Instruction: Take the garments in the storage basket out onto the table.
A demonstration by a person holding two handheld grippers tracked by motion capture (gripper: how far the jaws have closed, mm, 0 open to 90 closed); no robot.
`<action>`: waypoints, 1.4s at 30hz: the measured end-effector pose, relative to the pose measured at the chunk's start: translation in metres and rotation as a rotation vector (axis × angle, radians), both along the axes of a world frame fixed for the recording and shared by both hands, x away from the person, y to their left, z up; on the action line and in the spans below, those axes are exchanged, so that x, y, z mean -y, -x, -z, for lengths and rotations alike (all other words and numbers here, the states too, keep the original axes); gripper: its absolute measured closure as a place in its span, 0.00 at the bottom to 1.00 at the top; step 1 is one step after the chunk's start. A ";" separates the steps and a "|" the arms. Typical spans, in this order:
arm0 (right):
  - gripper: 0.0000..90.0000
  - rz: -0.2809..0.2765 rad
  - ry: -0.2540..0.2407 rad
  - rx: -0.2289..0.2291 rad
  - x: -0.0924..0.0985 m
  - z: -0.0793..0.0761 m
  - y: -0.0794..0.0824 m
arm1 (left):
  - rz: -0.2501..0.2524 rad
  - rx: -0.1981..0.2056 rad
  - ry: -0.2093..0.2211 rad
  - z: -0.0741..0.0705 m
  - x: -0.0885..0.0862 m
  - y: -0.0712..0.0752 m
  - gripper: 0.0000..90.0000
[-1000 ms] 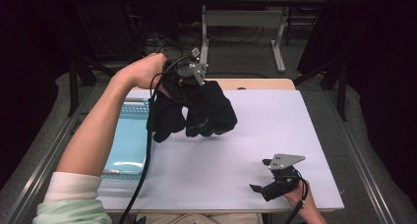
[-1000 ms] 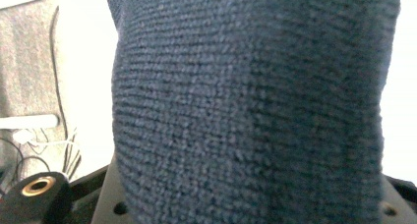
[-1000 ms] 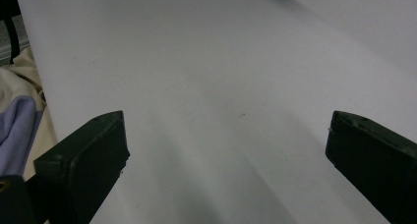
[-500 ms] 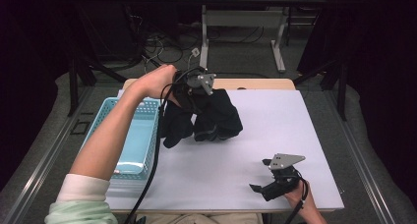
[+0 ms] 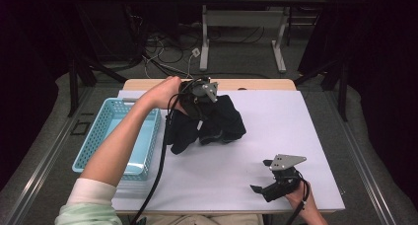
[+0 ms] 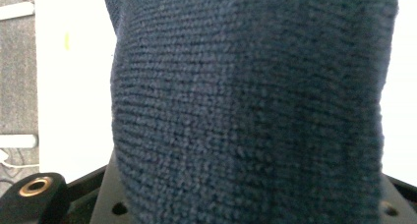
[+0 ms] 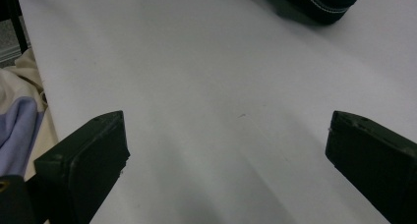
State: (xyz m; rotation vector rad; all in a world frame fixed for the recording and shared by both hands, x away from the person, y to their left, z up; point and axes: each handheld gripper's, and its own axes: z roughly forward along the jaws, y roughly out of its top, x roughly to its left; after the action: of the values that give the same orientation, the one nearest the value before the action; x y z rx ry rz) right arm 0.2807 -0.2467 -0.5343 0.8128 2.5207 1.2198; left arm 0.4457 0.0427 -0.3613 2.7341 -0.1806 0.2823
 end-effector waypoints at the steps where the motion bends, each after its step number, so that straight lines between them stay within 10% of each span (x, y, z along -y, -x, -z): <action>1: 0.02 0.001 -0.002 0.003 0.000 0.000 0.000 | -0.009 -0.003 0.010 0.003 -0.001 0.000 0.59; 42: 0.02 0.000 0.001 0.004 0.000 0.000 0.000 | -0.283 -0.014 0.195 0.079 -0.015 0.022 0.58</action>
State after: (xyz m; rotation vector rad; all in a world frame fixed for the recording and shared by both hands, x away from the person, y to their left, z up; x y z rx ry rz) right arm 0.2806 -0.2462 -0.5340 0.8104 2.5178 1.2190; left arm 0.4239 0.0573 -0.4404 2.5619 0.2292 0.3381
